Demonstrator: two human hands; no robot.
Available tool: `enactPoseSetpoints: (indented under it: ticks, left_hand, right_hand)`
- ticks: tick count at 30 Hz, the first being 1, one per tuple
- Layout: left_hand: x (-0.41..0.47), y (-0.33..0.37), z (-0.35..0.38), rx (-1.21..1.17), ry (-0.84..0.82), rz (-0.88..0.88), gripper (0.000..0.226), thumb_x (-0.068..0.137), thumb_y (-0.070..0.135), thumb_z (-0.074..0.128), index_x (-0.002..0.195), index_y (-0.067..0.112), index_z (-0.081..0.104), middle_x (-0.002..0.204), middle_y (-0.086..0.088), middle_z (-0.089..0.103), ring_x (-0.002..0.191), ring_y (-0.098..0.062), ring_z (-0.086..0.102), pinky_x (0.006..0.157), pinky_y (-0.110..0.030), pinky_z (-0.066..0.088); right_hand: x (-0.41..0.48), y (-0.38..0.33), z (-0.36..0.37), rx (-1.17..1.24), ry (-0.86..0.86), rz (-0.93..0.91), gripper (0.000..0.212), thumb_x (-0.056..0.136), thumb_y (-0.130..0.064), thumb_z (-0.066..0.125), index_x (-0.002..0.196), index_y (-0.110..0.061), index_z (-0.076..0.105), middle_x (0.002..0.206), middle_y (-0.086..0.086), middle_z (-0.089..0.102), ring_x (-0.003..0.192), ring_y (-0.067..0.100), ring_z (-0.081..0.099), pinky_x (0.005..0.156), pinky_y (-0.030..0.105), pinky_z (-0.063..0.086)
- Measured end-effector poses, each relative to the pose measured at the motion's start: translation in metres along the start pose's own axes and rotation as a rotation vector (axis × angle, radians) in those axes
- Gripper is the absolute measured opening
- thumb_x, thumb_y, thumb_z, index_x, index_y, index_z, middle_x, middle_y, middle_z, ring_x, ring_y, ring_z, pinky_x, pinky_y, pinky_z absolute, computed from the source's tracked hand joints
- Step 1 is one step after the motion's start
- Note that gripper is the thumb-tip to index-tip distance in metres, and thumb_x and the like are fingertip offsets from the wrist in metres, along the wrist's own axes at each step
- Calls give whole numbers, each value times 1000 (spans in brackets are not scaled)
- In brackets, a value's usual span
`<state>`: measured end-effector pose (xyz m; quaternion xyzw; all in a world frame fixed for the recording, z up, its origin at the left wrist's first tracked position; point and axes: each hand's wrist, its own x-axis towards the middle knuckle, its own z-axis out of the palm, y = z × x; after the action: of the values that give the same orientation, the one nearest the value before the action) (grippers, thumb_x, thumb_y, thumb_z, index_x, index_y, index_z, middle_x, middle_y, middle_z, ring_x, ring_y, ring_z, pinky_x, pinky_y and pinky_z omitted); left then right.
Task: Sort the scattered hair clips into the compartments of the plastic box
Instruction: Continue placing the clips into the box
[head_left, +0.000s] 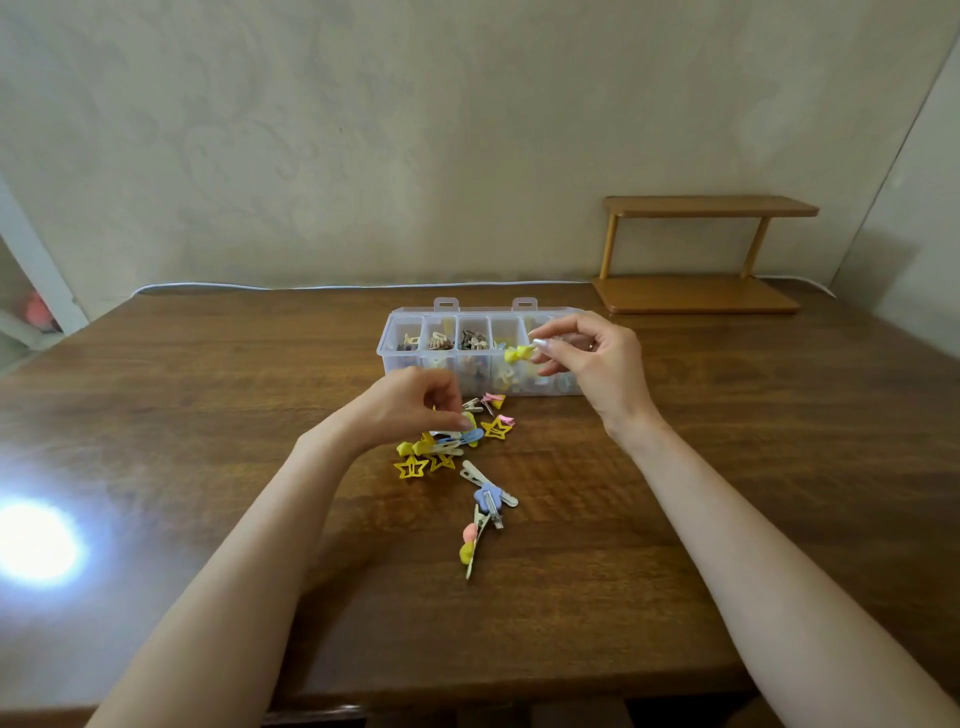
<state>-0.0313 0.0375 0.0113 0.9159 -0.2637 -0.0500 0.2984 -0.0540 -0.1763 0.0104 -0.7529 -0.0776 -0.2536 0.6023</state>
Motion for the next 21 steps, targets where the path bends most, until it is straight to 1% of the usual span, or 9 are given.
enactPoseSetpoints:
  ticks: [3,4,7,10,13,15,17,19,21]
  left_hand:
    - [-2,1,-1,24,-128,3,20,75,33,75,79,18,62,81,-2,62,72,-10,51,68,-28,43]
    - [-2,1,-1,28,-156,7,22,74,34,76,80,17,63,83,-3,64,73,-10,53,69,-29,44]
    - [-4,1,-4,21,-210,21,23,73,34,76,84,17,66,83,-1,66,73,-8,55,72,-33,46]
    - [-5,1,-6,15,-234,27,17,74,30,76,85,19,68,83,5,65,76,-8,54,73,-31,46]
    - [-4,0,-6,21,-247,33,12,75,27,75,82,22,67,89,3,64,79,-9,54,76,-33,48]
    - [-4,0,-6,31,-246,39,10,76,27,75,80,24,66,92,1,65,81,-10,55,77,-34,48]
    - [-3,-1,-5,39,-243,40,11,77,29,74,80,25,65,92,2,64,82,-10,55,78,-34,49]
    - [-3,-1,-4,46,-233,38,12,77,31,73,81,24,65,92,4,64,83,-11,56,78,-35,49]
    - [-2,-2,-3,56,-214,34,15,77,34,73,83,22,65,92,4,65,83,-12,56,78,-36,49]
  right_hand:
    - [4,0,-1,44,48,15,12,85,1,63,93,-3,71,97,9,67,76,18,72,73,31,59]
    - [5,-1,0,48,52,14,13,85,1,63,95,-3,71,100,9,66,79,17,72,75,31,59]
    - [10,-1,4,-29,60,-28,15,87,-1,62,100,-1,70,100,10,66,79,14,72,74,28,59]
    - [15,-1,10,-195,82,-110,11,87,-4,63,96,-3,70,90,10,68,73,13,69,67,24,58]
    - [28,2,18,-387,111,-191,4,84,-8,67,85,-9,71,83,4,69,73,15,64,66,27,55]
    - [36,3,25,-582,139,-218,4,84,-15,67,83,-15,71,85,-2,70,78,12,59,64,24,43]
    - [41,3,32,-721,160,-224,4,84,-18,66,84,-17,70,88,-3,69,83,12,56,63,23,31]
    - [44,4,37,-818,111,-204,6,85,-21,66,84,-17,70,93,0,67,91,19,56,66,24,30]
    - [46,5,41,-932,8,-180,16,87,-30,64,84,-17,72,96,1,65,97,23,53,69,27,32]
